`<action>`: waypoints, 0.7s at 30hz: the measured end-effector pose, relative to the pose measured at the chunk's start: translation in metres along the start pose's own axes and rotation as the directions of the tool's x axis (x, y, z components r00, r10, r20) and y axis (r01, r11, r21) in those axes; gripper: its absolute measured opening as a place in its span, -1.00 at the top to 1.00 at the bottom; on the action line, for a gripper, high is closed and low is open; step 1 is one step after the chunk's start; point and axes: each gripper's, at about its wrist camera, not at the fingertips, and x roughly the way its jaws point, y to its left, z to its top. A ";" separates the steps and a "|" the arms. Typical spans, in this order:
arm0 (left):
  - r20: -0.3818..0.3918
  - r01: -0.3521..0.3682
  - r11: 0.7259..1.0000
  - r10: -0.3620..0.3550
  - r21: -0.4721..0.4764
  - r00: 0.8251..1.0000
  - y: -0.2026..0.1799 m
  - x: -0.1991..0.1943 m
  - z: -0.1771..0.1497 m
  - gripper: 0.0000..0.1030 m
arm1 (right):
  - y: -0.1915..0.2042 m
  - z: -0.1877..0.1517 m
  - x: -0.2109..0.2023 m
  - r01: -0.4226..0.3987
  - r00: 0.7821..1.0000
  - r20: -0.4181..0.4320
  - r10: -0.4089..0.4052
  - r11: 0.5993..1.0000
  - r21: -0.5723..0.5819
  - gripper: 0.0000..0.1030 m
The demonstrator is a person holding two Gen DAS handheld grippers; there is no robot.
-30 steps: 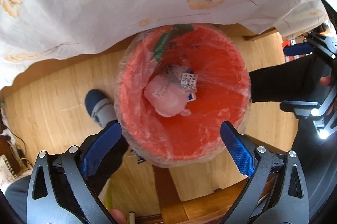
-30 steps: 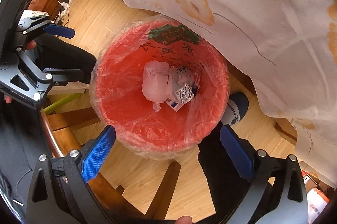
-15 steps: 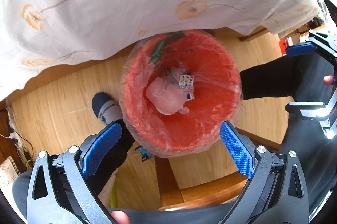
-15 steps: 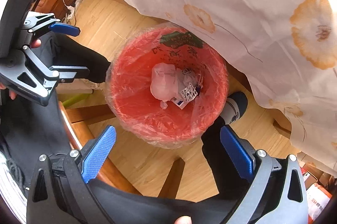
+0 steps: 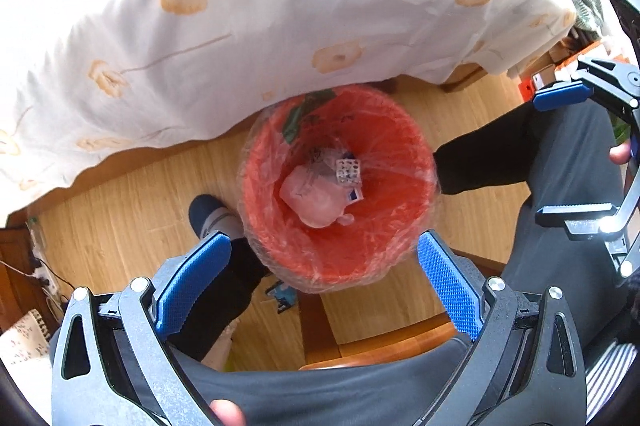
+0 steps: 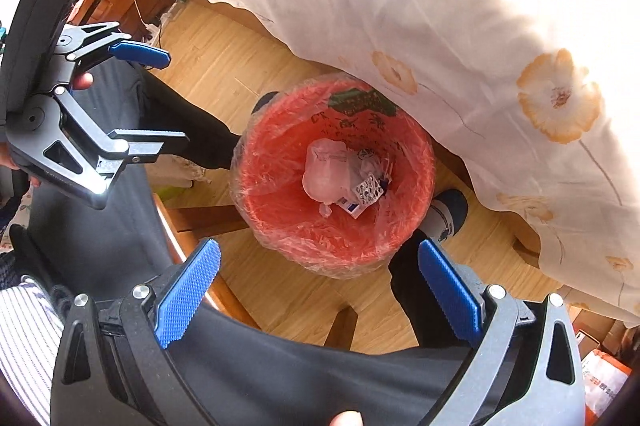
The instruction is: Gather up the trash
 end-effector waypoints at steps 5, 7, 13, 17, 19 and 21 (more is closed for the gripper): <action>0.027 -0.017 1.000 0.017 0.009 0.999 -0.003 -0.018 -0.003 -0.89 | 0.007 -0.003 -0.017 -0.003 1.000 0.021 0.004 1.000 -0.010 -0.91; 0.039 -0.020 1.000 0.020 0.010 0.999 -0.002 -0.026 -0.004 -0.89 | 0.010 -0.005 -0.023 -0.003 1.000 0.031 0.003 1.000 -0.012 -0.91; 0.074 -0.034 0.999 0.034 0.006 0.997 -0.001 -0.050 -0.014 -0.89 | 0.016 -0.009 -0.045 -0.005 0.997 0.077 0.007 1.000 -0.018 -0.91; 0.092 -0.043 0.999 0.043 0.000 0.995 0.001 -0.063 -0.022 -0.89 | 0.023 -0.012 -0.056 -0.005 0.994 0.106 0.008 1.000 -0.027 -0.91; 0.103 -0.047 0.999 0.047 -0.001 0.994 0.002 -0.071 -0.025 -0.89 | 0.026 -0.013 -0.061 -0.008 0.993 0.119 0.011 0.999 -0.031 -0.91; 0.118 -0.054 0.999 0.054 -0.004 0.991 0.002 -0.078 -0.028 -0.89 | 0.031 -0.014 -0.066 0.000 0.991 0.132 0.005 0.999 -0.041 -0.91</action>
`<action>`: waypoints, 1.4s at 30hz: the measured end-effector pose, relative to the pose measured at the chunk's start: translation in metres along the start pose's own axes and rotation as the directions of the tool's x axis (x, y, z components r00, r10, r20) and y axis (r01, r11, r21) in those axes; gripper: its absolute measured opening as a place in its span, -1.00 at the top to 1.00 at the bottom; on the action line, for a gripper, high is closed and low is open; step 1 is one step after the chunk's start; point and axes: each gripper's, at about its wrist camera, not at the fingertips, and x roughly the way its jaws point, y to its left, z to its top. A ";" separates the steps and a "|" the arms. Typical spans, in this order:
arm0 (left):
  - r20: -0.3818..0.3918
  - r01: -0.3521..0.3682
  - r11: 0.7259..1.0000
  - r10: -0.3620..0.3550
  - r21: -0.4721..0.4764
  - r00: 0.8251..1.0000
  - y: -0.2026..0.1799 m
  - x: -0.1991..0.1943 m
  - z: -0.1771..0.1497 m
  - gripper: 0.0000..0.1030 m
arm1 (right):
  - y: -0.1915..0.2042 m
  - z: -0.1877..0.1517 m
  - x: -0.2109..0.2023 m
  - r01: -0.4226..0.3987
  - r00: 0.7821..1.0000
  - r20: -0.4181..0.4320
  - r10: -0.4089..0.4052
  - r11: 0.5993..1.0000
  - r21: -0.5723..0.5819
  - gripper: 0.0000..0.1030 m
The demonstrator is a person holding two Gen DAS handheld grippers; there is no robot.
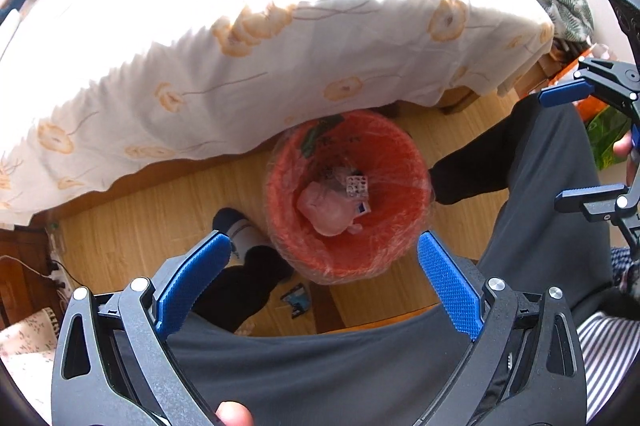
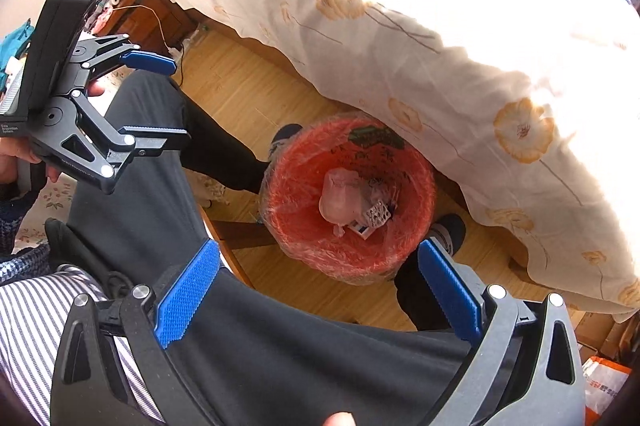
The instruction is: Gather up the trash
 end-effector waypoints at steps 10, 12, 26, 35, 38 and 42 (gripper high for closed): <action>0.070 -0.043 0.999 0.043 0.001 0.997 0.003 -0.036 -0.006 -0.89 | 0.008 -0.002 -0.025 0.015 0.996 0.083 -0.015 1.000 0.010 -0.91; 0.082 -0.058 0.998 0.057 0.015 0.995 0.001 -0.042 -0.008 -0.89 | 0.008 -0.002 -0.030 0.012 0.995 0.095 -0.013 1.000 0.013 -0.91; 0.141 -0.085 0.996 0.081 0.020 0.987 -0.006 -0.077 -0.013 -0.89 | 0.014 -0.008 -0.067 -0.004 0.982 0.188 0.003 1.000 0.003 -0.91; 0.139 -0.096 0.995 0.094 0.009 0.986 -0.009 -0.085 -0.018 -0.89 | 0.020 -0.014 -0.089 -0.001 0.974 0.225 0.000 1.000 0.004 -0.91; 0.144 -0.098 0.995 0.096 0.009 0.985 -0.013 -0.088 -0.020 -0.89 | 0.022 -0.016 -0.095 0.002 0.971 0.240 -0.002 1.000 -0.002 -0.91; 0.151 -0.103 0.995 0.099 0.013 0.983 -0.017 -0.092 -0.023 -0.89 | 0.026 -0.020 -0.101 0.002 0.967 0.256 -0.002 1.000 0.000 -0.91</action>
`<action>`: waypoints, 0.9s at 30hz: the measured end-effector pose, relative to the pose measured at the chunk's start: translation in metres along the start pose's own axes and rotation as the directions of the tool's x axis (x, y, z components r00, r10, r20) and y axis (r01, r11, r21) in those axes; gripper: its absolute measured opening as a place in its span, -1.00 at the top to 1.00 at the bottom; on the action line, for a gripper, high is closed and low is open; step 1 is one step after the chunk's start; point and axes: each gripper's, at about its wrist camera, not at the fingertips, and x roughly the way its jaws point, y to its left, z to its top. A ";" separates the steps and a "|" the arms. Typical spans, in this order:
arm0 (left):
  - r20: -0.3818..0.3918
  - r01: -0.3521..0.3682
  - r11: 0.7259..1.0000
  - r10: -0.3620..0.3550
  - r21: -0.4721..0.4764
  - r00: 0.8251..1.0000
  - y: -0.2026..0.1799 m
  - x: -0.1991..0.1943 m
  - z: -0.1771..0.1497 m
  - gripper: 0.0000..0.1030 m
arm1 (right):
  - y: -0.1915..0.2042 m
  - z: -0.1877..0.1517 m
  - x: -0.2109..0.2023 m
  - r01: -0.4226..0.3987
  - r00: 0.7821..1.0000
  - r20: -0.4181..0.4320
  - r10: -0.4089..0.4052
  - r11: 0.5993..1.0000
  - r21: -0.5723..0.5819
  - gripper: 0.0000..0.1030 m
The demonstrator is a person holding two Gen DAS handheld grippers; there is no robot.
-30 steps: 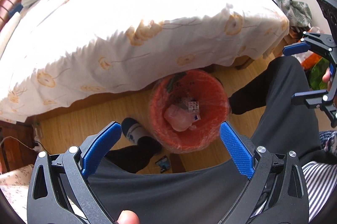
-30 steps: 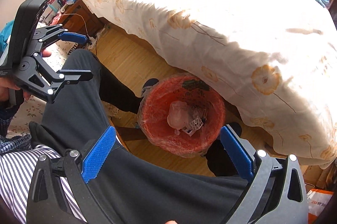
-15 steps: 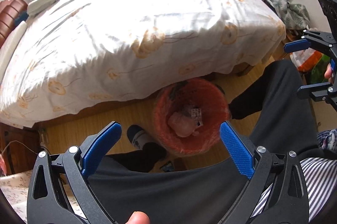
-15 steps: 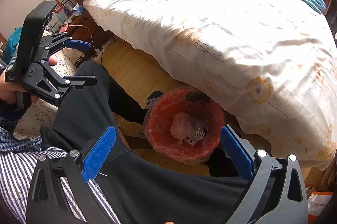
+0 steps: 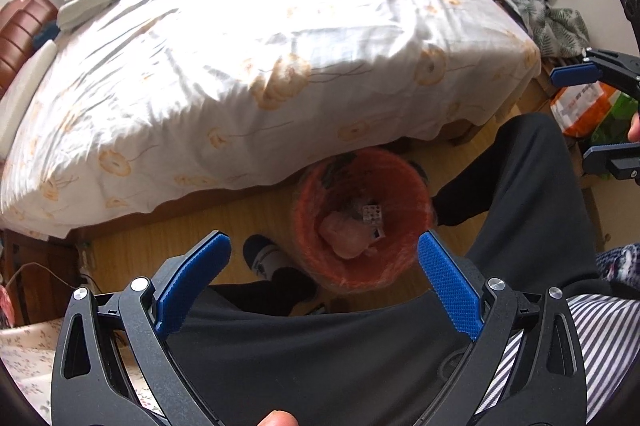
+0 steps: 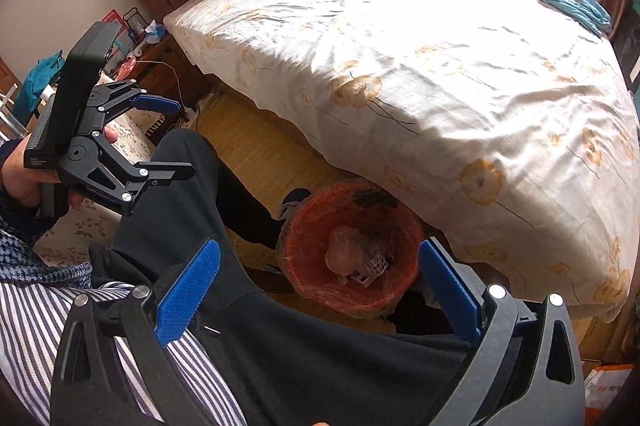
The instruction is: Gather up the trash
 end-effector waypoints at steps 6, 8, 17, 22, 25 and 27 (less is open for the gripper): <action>0.014 0.000 1.000 0.000 -0.004 1.000 -0.002 -0.009 -0.001 -0.89 | 0.001 -0.004 -0.007 0.004 1.000 0.023 -0.004 1.000 0.011 -0.91; 0.014 -0.006 1.000 0.006 -0.001 1.000 -0.004 -0.011 -0.002 -0.89 | 0.001 -0.005 -0.009 0.005 0.999 0.033 -0.005 1.000 0.015 -0.91; 0.034 0.000 0.999 0.001 -0.033 0.999 -0.004 -0.017 -0.007 -0.89 | 0.008 -0.014 -0.015 -0.001 0.998 0.058 -0.001 1.000 0.031 -0.91; 0.039 -0.010 0.999 0.012 -0.041 0.999 -0.007 -0.021 -0.011 -0.89 | 0.013 -0.017 -0.019 0.019 0.997 0.077 -0.022 0.999 0.047 -0.91; 0.024 0.030 0.997 -0.028 -0.069 0.999 -0.006 -0.022 -0.015 -0.89 | 0.016 -0.021 -0.020 0.040 0.996 0.072 -0.045 0.997 0.073 -0.91; 0.016 0.050 0.996 -0.048 -0.080 0.999 -0.006 -0.023 -0.018 -0.89 | 0.019 -0.024 -0.022 0.042 0.996 0.070 -0.049 0.995 0.088 -0.91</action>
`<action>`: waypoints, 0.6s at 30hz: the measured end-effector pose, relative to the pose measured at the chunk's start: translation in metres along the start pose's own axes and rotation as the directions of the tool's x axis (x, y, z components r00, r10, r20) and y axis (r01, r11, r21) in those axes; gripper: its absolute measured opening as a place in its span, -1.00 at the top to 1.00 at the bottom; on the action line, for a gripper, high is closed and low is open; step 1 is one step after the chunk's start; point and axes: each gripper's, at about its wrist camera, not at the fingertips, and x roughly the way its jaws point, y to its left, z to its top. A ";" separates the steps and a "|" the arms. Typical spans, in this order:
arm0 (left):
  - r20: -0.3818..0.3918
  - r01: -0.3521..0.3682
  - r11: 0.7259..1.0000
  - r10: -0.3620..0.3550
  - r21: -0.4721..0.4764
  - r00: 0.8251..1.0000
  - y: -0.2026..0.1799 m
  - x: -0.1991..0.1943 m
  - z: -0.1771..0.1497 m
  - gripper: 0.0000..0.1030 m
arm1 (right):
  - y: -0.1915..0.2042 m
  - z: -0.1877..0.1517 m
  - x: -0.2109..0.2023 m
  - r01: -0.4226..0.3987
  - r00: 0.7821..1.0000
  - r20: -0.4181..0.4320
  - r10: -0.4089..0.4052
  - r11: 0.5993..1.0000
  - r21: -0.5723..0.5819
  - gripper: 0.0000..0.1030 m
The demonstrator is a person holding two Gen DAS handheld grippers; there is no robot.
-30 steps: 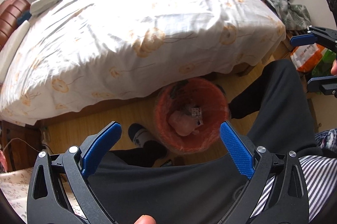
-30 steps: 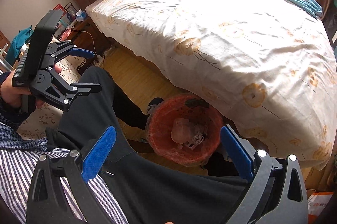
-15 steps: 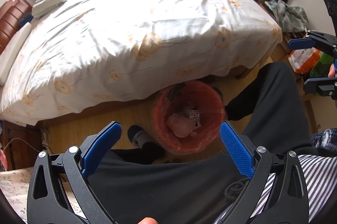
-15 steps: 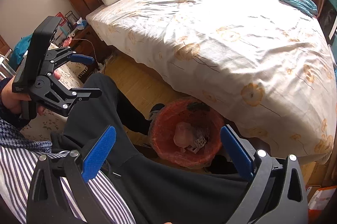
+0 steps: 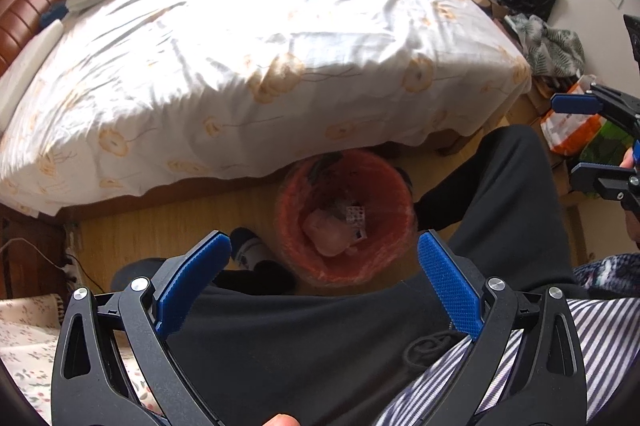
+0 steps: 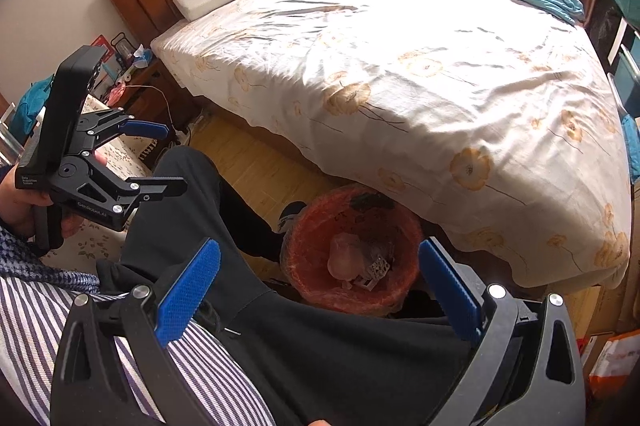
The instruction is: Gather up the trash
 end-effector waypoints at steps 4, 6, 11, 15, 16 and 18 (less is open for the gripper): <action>0.005 0.011 1.000 -0.011 0.002 1.000 -0.003 -0.004 -0.007 -0.89 | 0.003 -0.006 -0.003 0.020 1.000 -0.001 -0.020 0.999 0.029 -0.91; 0.010 0.016 1.000 -0.016 -0.013 1.000 -0.002 -0.006 -0.010 -0.89 | 0.003 -0.010 -0.005 0.022 1.000 -0.004 -0.022 0.998 0.053 -0.91; 0.023 0.010 0.999 -0.009 -0.035 1.000 -0.002 -0.017 -0.015 -0.89 | 0.004 -0.016 -0.011 0.052 0.999 -0.002 -0.052 0.995 0.080 -0.91; 0.029 0.009 0.999 -0.008 -0.050 1.000 -0.001 -0.025 -0.020 -0.89 | 0.005 -0.017 -0.022 0.069 0.997 0.014 -0.071 0.993 0.096 -0.91; 0.032 0.006 0.999 -0.004 -0.048 0.999 -0.002 -0.027 -0.021 -0.89 | 0.005 -0.018 -0.024 0.076 0.997 0.013 -0.078 0.992 0.096 -0.91; 0.044 0.004 0.998 -0.001 -0.056 0.999 -0.002 -0.032 -0.023 -0.89 | 0.007 -0.019 -0.031 0.100 0.994 0.023 -0.102 0.991 0.091 -0.91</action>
